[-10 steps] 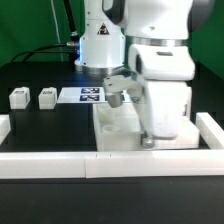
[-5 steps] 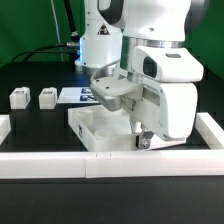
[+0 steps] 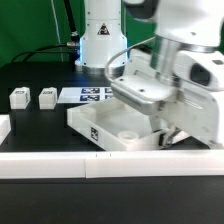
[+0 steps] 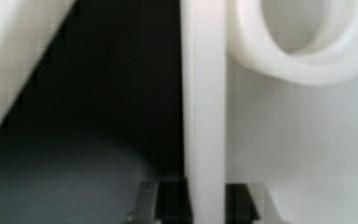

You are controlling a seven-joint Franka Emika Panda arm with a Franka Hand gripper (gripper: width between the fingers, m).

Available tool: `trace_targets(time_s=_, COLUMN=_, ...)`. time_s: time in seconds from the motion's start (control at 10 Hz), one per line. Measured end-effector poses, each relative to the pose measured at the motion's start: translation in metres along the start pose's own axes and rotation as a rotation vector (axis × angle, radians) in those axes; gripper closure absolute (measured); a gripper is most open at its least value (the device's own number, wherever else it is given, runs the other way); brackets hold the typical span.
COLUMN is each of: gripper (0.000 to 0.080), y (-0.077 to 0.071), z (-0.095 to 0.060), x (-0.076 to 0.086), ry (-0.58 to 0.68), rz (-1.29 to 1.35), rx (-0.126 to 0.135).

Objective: Assemble square table

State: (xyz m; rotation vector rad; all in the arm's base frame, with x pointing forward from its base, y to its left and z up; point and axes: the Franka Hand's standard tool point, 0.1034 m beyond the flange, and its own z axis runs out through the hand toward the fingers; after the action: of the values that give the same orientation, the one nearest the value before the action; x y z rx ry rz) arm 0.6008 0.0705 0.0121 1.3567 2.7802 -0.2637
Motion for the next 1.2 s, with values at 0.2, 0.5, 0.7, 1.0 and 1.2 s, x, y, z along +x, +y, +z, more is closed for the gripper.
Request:
trace_targets(time_s=0.2, gripper=0.0745, y=-0.003, z=0.002, x=0.005, ry=0.01, rz=-0.117, rx=0.029)
trace_targets(time_s=0.5, gripper=0.0745, y=-0.012, z=0.006, x=0.005, ry=0.019, rz=-0.305, rx=0.05)
trace_targets(time_s=0.7, gripper=0.0745, y=-0.012, z=0.005, x=0.015, ry=0.02, rz=-0.459, rx=-0.032)
trace_targets(time_s=1.0, gripper=0.0745, y=-0.018, z=0.006, x=0.014, ry=0.03, rz=-0.653, rx=-0.03)
trace_targets(time_s=1.2, gripper=0.0745, y=-0.02, z=0.007, x=0.014, ry=0.027, rz=-0.78, rx=-0.023)
